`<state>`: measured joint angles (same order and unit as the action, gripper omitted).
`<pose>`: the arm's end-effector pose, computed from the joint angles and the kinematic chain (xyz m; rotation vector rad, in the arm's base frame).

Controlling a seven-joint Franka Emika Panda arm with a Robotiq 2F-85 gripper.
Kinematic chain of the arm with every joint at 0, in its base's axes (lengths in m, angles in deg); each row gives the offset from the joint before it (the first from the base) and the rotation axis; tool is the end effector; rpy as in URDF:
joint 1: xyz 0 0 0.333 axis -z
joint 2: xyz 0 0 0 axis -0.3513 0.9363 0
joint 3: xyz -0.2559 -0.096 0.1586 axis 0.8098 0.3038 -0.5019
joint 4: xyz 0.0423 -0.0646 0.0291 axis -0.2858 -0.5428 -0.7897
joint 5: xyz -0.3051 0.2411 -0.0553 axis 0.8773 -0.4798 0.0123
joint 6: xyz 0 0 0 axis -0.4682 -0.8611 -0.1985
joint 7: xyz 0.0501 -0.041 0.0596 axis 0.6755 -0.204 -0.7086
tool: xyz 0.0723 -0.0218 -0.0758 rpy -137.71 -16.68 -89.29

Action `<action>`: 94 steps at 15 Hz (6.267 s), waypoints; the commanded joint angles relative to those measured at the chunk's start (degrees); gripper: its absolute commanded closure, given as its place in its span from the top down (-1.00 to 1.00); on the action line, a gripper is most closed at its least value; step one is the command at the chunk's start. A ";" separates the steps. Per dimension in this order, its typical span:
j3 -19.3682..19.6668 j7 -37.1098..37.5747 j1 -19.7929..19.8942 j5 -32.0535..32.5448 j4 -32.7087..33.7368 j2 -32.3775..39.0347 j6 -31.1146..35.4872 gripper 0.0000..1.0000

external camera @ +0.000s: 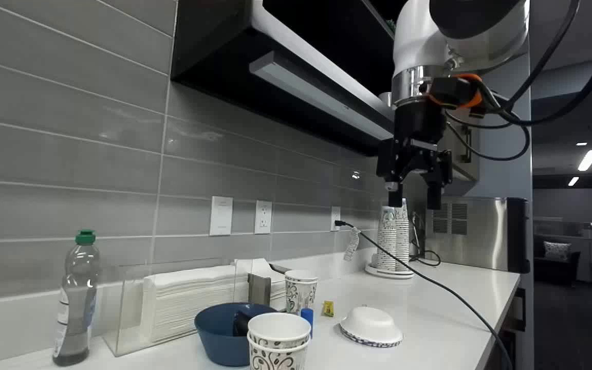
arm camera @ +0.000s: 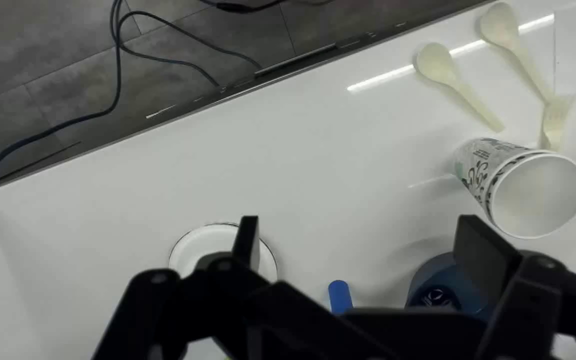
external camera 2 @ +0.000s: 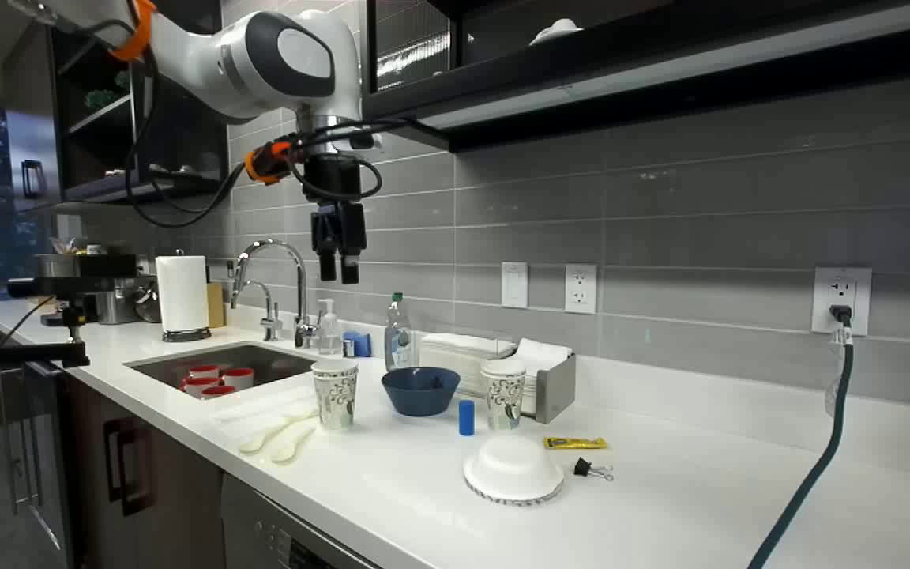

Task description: Put one blue block in the blue bowl.

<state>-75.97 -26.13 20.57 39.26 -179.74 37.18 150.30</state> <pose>0.4318 0.0880 0.5576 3.0848 -0.3925 0.0702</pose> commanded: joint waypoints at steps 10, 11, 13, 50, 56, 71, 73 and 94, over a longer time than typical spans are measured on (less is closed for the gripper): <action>-0.37 11.07 1.63 0.99 1.79 8.77 10.87 1.00; -0.40 12.82 1.72 1.35 1.77 10.51 14.26 1.00; -0.45 16.61 1.70 4.12 2.51 15.40 20.85 1.00; 9.77 14.65 -6.48 7.53 16.41 42.61 34.81 1.00; 12.15 15.73 -8.13 9.71 13.18 43.44 42.11 1.00; 16.14 20.33 -12.38 11.62 14.57 46.47 45.17 0.12; 16.32 20.64 -12.41 11.65 14.84 46.72 45.27 -0.30; 8.02 9.51 -10.53 9.54 6.42 24.56 28.50 -0.83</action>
<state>-64.76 -11.92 8.86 52.62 -170.58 64.79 178.54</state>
